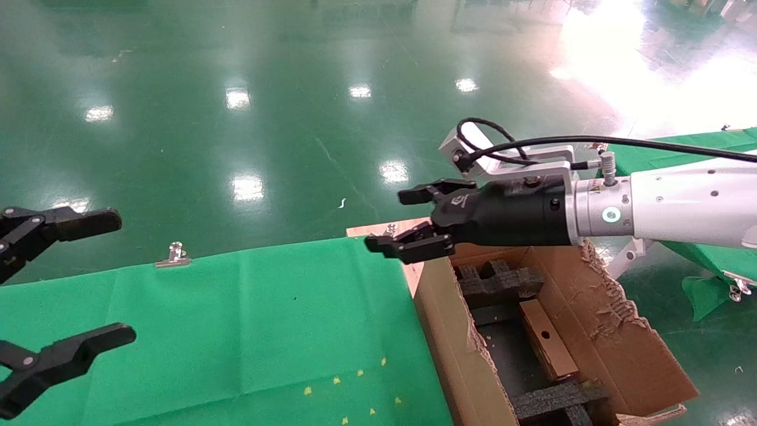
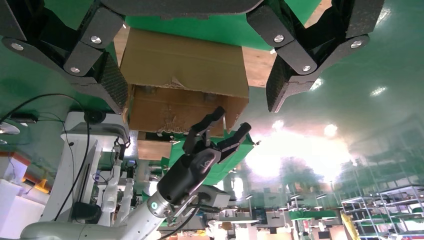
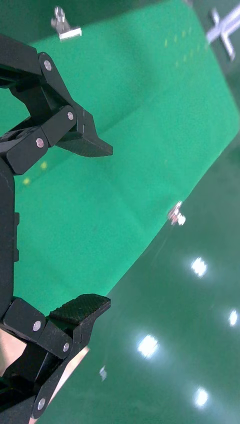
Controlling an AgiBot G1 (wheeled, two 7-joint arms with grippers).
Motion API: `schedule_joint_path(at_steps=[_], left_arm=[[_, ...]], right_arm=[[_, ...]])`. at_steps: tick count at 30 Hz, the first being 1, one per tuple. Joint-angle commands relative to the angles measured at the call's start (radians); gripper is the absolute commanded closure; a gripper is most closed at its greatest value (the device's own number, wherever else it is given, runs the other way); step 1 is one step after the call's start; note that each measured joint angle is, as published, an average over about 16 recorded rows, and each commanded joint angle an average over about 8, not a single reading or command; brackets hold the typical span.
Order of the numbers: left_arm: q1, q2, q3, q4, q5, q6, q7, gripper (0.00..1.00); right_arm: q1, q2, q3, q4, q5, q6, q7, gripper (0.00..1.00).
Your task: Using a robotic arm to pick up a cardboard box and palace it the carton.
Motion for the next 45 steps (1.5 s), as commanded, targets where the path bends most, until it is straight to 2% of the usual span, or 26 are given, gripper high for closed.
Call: schedule_joint_path(at_steps=[1,35,40,45], left_arm=[[0.0,0.0,0.0,0.0,0.0,0.0,0.0,0.0],[0.0,0.0,0.0,0.0,0.0,0.0,0.0,0.0],[0.0,0.0,0.0,0.0,0.0,0.0,0.0,0.0],[0.0,0.0,0.0,0.0,0.0,0.0,0.0,0.0]], right_arm=[[-0.028,-0.005,0.045,0.005,0.007,-0.026,-0.016,0.0],[-0.509,-0.082,0.812,0.094,0.129,-0.463,-0.285,0.0],[-0.566,-0.091,0.903,0.104,0.143,-0.514,-0.316,0.0],[-0.592,-0.095,0.947,0.109,0.151,-0.538,-0.328,0.0]])
